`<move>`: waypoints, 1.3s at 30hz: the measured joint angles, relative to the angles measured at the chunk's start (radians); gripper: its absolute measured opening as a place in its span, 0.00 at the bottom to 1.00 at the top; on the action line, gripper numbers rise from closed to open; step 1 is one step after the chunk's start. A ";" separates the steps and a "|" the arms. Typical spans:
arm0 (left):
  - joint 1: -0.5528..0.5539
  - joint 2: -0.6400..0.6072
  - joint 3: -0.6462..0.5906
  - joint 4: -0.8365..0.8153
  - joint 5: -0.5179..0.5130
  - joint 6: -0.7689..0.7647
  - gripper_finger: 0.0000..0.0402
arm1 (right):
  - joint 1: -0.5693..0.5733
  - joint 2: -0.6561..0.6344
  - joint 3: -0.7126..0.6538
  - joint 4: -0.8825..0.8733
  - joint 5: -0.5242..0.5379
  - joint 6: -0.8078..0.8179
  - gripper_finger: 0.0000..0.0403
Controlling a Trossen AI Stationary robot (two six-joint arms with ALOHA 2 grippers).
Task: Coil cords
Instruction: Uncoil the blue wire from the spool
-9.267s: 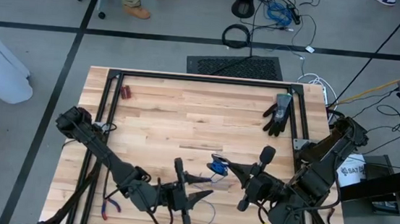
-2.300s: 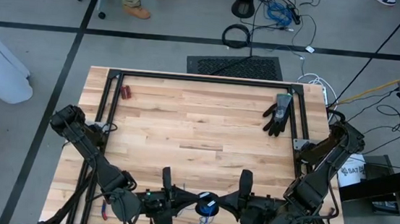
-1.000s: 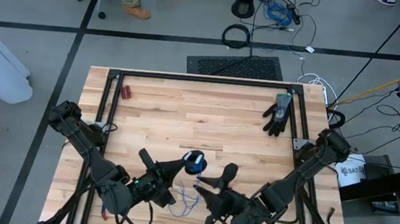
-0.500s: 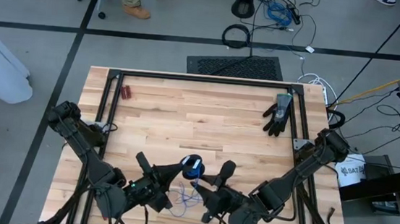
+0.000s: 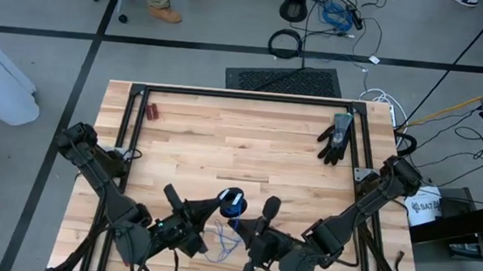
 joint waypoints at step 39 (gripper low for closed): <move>-0.121 -0.001 0.000 0.501 0.192 0.262 0.00 | 0.004 -0.050 0.000 -0.279 -0.213 0.202 0.00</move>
